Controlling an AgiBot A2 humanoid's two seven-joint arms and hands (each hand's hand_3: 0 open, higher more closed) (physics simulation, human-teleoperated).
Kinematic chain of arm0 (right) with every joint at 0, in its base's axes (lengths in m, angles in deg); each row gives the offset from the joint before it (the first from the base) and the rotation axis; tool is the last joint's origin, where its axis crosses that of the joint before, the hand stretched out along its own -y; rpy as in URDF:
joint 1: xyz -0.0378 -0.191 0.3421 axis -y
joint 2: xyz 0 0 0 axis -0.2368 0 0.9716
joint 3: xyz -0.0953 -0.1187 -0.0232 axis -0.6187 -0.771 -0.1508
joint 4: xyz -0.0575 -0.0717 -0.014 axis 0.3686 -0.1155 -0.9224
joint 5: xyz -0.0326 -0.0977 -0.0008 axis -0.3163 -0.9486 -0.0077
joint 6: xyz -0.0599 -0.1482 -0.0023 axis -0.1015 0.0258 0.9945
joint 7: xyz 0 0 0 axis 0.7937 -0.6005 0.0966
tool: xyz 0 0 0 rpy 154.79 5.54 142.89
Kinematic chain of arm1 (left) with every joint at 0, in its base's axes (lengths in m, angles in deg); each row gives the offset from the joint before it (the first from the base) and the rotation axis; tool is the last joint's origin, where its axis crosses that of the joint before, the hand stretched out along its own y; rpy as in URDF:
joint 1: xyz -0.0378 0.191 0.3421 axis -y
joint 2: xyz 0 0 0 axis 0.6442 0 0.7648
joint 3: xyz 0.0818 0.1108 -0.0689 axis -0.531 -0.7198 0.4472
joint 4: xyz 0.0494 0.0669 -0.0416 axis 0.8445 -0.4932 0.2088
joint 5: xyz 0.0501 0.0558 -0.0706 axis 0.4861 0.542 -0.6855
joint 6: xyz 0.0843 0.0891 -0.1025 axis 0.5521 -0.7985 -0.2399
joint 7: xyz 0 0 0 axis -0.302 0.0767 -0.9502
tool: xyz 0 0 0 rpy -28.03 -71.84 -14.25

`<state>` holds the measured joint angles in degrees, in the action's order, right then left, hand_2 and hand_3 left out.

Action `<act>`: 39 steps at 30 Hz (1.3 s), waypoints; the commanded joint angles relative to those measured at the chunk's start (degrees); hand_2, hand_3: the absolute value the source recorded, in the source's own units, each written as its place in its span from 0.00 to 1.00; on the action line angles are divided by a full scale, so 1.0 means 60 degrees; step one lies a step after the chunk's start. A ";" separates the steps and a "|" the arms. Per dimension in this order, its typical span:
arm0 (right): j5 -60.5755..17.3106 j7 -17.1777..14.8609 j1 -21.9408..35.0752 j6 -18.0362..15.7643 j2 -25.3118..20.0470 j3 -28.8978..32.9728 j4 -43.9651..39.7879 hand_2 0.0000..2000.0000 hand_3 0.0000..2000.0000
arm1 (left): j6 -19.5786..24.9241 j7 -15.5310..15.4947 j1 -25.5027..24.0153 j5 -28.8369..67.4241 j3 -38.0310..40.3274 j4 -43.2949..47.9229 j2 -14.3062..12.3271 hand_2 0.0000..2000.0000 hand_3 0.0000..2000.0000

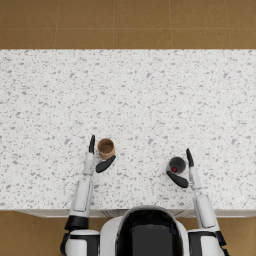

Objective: Pick up two cups and pour the berry on the right into the cup on the left

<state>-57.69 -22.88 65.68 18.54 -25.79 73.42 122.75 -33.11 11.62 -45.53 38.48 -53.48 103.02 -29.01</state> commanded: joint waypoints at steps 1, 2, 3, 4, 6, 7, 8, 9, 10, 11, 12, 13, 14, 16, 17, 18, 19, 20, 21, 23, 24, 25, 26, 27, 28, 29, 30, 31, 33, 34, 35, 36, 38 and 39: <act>0.0000 0.0000 0.0315 0.0000 -0.0145 -0.0128 -0.0644 0.00 0.00 | 0.0000 0.0000 0.0264 0.0000 -0.0037 -0.0392 -0.0111 0.00 0.00; 0.0000 0.0000 0.0445 0.0000 -0.0218 -0.0183 -0.0923 0.00 0.00 | 0.0000 0.0000 0.0305 0.0000 -0.0068 -0.0500 -0.0148 0.00 0.00; 0.0001 0.0008 0.0475 -0.0062 -0.0251 -0.0131 -0.0965 0.00 0.00 | 0.0000 0.0000 0.0379 0.0000 -0.0044 -0.0584 -0.0193 0.00 0.00; 0.0002 0.0014 0.0506 -0.0110 -0.0285 -0.0072 -0.1087 0.00 0.00 | 0.0000 0.0000 0.0455 0.0000 -0.0051 -0.0778 -0.0240 0.00 0.00; 0.0004 0.0023 0.0530 -0.0174 -0.0345 -0.0187 -0.1208 0.00 0.00 | 0.0000 0.0000 0.0535 0.0000 -0.0068 -0.0969 -0.0309 0.00 0.00; 0.0004 0.0025 0.0581 -0.0190 -0.0388 -0.0221 -0.1390 0.00 0.00 | 0.0000 0.0000 0.0580 -0.0001 -0.0109 -0.1119 -0.0346 0.00 0.00; 0.0005 0.0027 0.0595 -0.0214 -0.0419 -0.0274 -0.1494 0.00 0.00 | 0.0000 0.0000 0.0581 -0.0001 -0.0121 -0.1114 -0.0368 0.00 0.00; 0.0005 0.0026 0.0602 -0.0220 -0.0447 -0.0300 -0.1524 0.00 0.00 | 0.0000 0.0000 0.0623 -0.0001 -0.0140 -0.1190 -0.0403 0.00 0.00; 0.0005 0.0025 0.0683 -0.0231 -0.0502 -0.0312 -0.1584 0.00 0.00 | 0.0000 0.0000 0.0662 -0.0001 -0.0150 -0.1230 -0.0437 0.00 0.00; 0.0005 0.0027 0.0721 -0.0255 -0.0542 -0.0310 -0.1573 0.00 0.00 | 0.0000 0.0000 0.0736 -0.0001 -0.0123 -0.1318 -0.0481 0.00 0.00; 0.0005 0.0025 0.0809 -0.0261 -0.0601 -0.0346 -0.1711 0.00 0.00 | 0.0000 0.0000 0.0861 -0.0001 -0.0118 -0.1686 -0.0540 0.00 0.00; 0.0006 0.0026 0.0807 -0.0278 -0.0625 -0.0345 -0.1666 0.00 0.00 | 0.0000 0.0000 0.0899 -0.0001 -0.0053 -0.1859 -0.0569 0.00 0.00; 0.0005 0.0023 0.0800 -0.0267 -0.0647 -0.0311 -0.1628 0.00 0.00 | 0.0000 0.0000 0.0869 -0.0001 -0.0059 -0.1932 -0.0581 0.00 0.00; 0.0005 0.0014 0.0810 -0.0217 -0.0697 -0.0319 -0.1779 0.00 0.00 | 0.0004 -0.0001 0.0873 -0.0002 -0.0117 -0.1918 -0.0624 0.00 0.00; 0.0005 0.0014 0.0848 -0.0213 -0.0734 -0.0288 -0.1898 0.00 0.00 | 0.0006 -0.0004 0.0957 -0.0002 -0.0109 -0.2090 -0.0668 0.00 0.00; 0.0005 0.0018 0.0856 -0.0232 -0.0761 -0.0335 -0.1884 0.00 0.00 | 0.0025 -0.0011 0.1007 -0.0003 -0.0147 -0.2213 -0.0695 0.00 0.00; 0.0006 0.0015 0.0897 -0.0216 -0.0799 -0.0347 -0.1912 0.00 0.00 | 0.0040 -0.0023 0.1040 -0.0003 -0.0152 -0.2173 -0.0713 0.00 0.00; 0.0006 0.0014 0.0898 -0.0221 -0.0822 -0.0338 -0.1950 0.00 0.00 | 0.0048 -0.0026 0.1089 -0.0003 -0.0217 -0.2252 -0.0740 0.00 0.00; 0.0006 0.0013 0.1017 -0.0210 -0.0889 -0.0497 -0.2580 0.00 0.00 | 0.0044 -0.0029 0.1151 -0.0003 -0.0277 -0.2460 -0.0768 0.00 0.00; 0.0003 0.0065 0.1075 -0.0075 -0.0901 -0.0563 -0.2690 0.00 0.00 | 0.0064 -0.0049 0.1088 -0.0004 -0.0210 -0.2212 -0.0754 0.00 0.00; 0.0000 0.0080 0.1114 -0.0010 -0.0903 -0.0596 -0.2678 0.00 0.00 | 0.0070 -0.0055 0.1213 -0.0004 -0.0395 -0.2580 -0.0793 0.00 0.00; 0.0000 0.0090 0.1154 -0.0009 -0.0908 -0.0603 -0.2713 0.00 0.00 | 0.0077 -0.0060 0.1257 -0.0004 -0.0402 -0.2670 -0.0807 0.00 0.00; -0.0001 0.0095 0.1136 -0.0045 -0.0893 -0.0575 -0.2591 0.00 0.00 | 0.0090 -0.0066 0.1253 -0.0005 -0.0366 -0.2673 -0.0805 0.00 0.00; -0.0001 0.0092 0.1118 -0.0080 -0.0883 -0.0542 -0.2470 0.00 0.00 | 0.0096 -0.0070 0.1298 -0.0005 -0.0372 -0.2764 -0.0819 0.00 0.00; 0.0000 0.0085 0.1151 -0.0106 -0.0895 -0.0573 -0.2374 0.00 0.00 | 0.0102 -0.0076 0.1386 -0.0005 -0.0442 -0.2853 -0.0845 0.00 0.00; 0.0000 0.0074 0.1184 -0.0086 -0.0910 -0.0579 -0.2324 0.00 0.00 | 0.0104 -0.0080 0.1354 -0.0006 -0.0460 -0.2848 -0.0831 0.00 0.00; -0.0001 0.0062 0.1057 -0.0041 -0.0869 -0.0508 -0.2230 0.68 0.16 | 0.0103 -0.0082 0.1259 -0.0006 -0.0415 -0.2670 -0.0798 0.68 0.16; -0.0006 0.0049 0.1090 -0.0226 -0.0881 -0.0496 -0.2226 1.00 0.33 | 0.0141 -0.0084 0.1217 0.0000 -0.0426 -0.2580 -0.0771 1.00 0.33; -0.0009 0.0027 0.1135 -0.0706 -0.0892 -0.0534 -0.2256 1.00 0.64 | 0.0339 -0.0074 0.1166 0.0002 -0.0423 -0.2407 -0.0736 1.00 0.64; -0.0008 0.0028 0.1173 -0.0734 -0.0909 -0.0529 -0.2291 1.00 0.64 | 0.0385 -0.0089 0.1109 -0.0004 -0.0377 -0.2237 -0.0735 1.00 0.64; -0.0006 0.0040 0.1167 -0.0799 -0.0912 -0.0512 -0.2252 1.00 0.64 | 0.0380 -0.0083 0.1103 -0.0005 -0.0377 -0.2153 -0.0747 1.00 0.64; -0.0003 0.0052 0.1166 -0.0839 -0.0920 -0.0504 -0.2252 1.00 0.64 | 0.0389 -0.0074 0.1100 -0.0005 -0.0358 -0.2153 -0.0762 1.00 0.64; -0.0001 0.0056 0.1184 -0.0907 -0.0950 -0.0456 -0.2089 1.00 0.64 | 0.0389 -0.0045 0.1014 -0.0002 -0.0393 -0.1853 -0.0761 1.00 0.64; -0.0001 0.0059 0.1246 -0.0932 -0.0994 -0.0409 -0.1966 1.00 0.64 | 0.0397 -0.0038 0.0935 -0.0002 -0.0439 -0.1560 -0.0754 1.00 0.64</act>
<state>-57.70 -22.51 72.62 12.85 -31.71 70.63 109.73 -30.74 11.36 -39.66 38.47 -55.93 90.96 -33.75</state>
